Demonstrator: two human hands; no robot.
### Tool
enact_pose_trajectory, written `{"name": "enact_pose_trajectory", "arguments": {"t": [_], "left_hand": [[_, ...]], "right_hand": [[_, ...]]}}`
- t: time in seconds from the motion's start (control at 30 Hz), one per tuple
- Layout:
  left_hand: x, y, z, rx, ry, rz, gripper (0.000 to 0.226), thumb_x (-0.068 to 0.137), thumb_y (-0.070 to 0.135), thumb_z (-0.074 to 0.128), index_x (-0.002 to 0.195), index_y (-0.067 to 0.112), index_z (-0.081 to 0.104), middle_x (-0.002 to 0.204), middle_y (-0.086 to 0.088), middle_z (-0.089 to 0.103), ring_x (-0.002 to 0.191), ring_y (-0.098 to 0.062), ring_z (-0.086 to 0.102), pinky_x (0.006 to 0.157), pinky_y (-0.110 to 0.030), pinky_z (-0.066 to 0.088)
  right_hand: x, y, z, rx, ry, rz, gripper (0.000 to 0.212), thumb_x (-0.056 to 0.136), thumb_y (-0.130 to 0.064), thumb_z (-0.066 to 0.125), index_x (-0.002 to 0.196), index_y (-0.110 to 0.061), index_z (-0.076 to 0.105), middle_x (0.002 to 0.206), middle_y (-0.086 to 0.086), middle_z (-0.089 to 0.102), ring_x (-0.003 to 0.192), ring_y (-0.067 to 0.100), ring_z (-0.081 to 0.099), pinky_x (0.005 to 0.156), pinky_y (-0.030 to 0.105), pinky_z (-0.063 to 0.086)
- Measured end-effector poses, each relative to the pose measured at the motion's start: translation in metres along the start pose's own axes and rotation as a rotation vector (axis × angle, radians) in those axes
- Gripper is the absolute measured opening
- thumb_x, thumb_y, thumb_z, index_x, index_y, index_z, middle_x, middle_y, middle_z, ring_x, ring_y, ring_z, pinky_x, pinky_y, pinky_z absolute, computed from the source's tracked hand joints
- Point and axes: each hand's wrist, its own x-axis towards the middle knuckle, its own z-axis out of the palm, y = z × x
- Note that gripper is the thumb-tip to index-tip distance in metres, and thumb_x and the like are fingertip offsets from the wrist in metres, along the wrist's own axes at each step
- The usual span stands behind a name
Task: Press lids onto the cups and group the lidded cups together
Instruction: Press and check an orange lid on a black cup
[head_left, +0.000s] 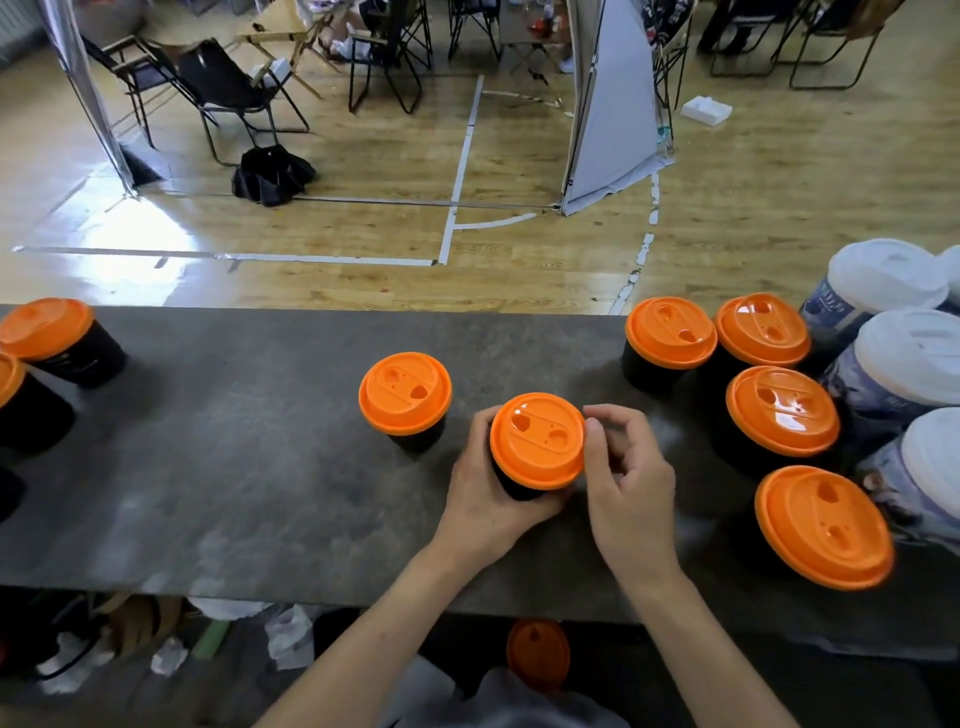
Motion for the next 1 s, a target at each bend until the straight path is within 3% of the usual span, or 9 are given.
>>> {"name": "enact_pose_trajectory", "arguments": {"t": [0.1,0.17,0.23,0.37,0.5,0.63,0.7,0.83,1.0], "left_hand": [[0.002,-0.006,-0.003,0.012,-0.035,-0.003,0.081,0.061,0.018,0.092,0.13,0.022,0.051,0.121,0.014,0.068,0.118,-0.009,0.065,0.099,-0.029,0.051],[0.003,-0.01,-0.005,0.013,-0.066,-0.001,0.08,0.061,0.015,0.09,0.131,0.021,0.051,0.121,0.01,0.068,0.119,-0.014,0.064,0.101,-0.034,0.051],[0.004,-0.01,-0.006,0.019,-0.089,0.001,0.079,0.063,0.014,0.09,0.131,0.021,0.051,0.122,0.01,0.067,0.12,-0.014,0.063,0.102,-0.034,0.05],[0.003,-0.003,-0.003,0.001,-0.053,0.008,0.078,0.065,0.016,0.099,0.128,0.022,0.053,0.12,0.018,0.067,0.117,-0.007,0.065,0.097,-0.018,0.048],[0.002,-0.001,-0.001,-0.007,-0.04,0.013,0.075,0.065,0.011,0.098,0.124,0.021,0.054,0.117,0.021,0.068,0.113,-0.003,0.066,0.092,-0.013,0.047],[0.004,-0.002,-0.005,0.003,-0.09,0.022,0.076,0.065,0.007,0.097,0.125,0.023,0.054,0.118,0.019,0.067,0.116,-0.006,0.064,0.096,-0.014,0.046],[0.005,-0.003,-0.007,0.006,-0.128,0.01,0.076,0.066,0.009,0.097,0.126,0.025,0.054,0.119,0.018,0.067,0.118,-0.008,0.064,0.098,-0.016,0.046],[0.003,0.002,-0.006,0.001,-0.122,0.01,0.083,0.064,0.018,0.099,0.131,0.022,0.05,0.123,0.02,0.064,0.122,-0.007,0.061,0.099,-0.016,0.045],[0.0,0.004,-0.004,-0.003,-0.051,0.03,0.083,0.063,0.024,0.099,0.128,0.021,0.048,0.123,0.025,0.063,0.118,-0.003,0.063,0.095,-0.012,0.046]], "right_hand": [[0.007,0.001,0.005,0.266,-0.056,0.221,0.019,0.098,-0.032,0.059,0.107,-0.018,0.067,0.094,-0.006,0.074,0.087,0.008,0.07,0.074,0.027,0.055],[0.014,0.004,0.005,0.354,-0.098,0.288,0.027,0.094,-0.039,0.059,0.106,-0.017,0.068,0.09,-0.002,0.074,0.081,0.01,0.068,0.069,0.028,0.051],[0.017,0.008,0.003,0.291,-0.149,0.214,0.023,0.097,-0.036,0.058,0.109,-0.019,0.068,0.094,0.0,0.074,0.084,0.012,0.069,0.072,0.029,0.051],[0.014,0.008,0.0,0.073,-0.121,-0.009,0.015,0.103,-0.021,0.053,0.113,-0.018,0.064,0.094,-0.01,0.072,0.088,0.01,0.07,0.075,0.022,0.054],[0.015,0.006,-0.003,-0.148,-0.095,-0.143,0.017,0.104,-0.022,0.051,0.118,-0.019,0.061,0.081,-0.013,0.067,0.076,0.007,0.068,0.066,0.013,0.048],[0.024,0.003,-0.001,0.261,-0.192,0.271,0.021,0.098,-0.033,0.06,0.109,-0.017,0.067,0.088,0.001,0.076,0.084,0.013,0.072,0.079,0.034,0.056],[0.026,0.002,-0.001,0.32,-0.217,0.331,0.023,0.096,-0.034,0.062,0.109,-0.016,0.068,0.089,0.008,0.077,0.086,0.019,0.072,0.082,0.038,0.056],[0.019,-0.003,-0.005,0.206,-0.199,0.169,0.015,0.1,-0.025,0.058,0.114,-0.021,0.063,0.085,-0.003,0.076,0.083,0.009,0.073,0.073,0.02,0.055],[0.006,0.002,0.0,-0.068,-0.074,-0.08,0.017,0.102,-0.028,0.054,0.119,-0.027,0.057,0.084,-0.01,0.073,0.083,0.004,0.072,0.072,0.02,0.056]]}}
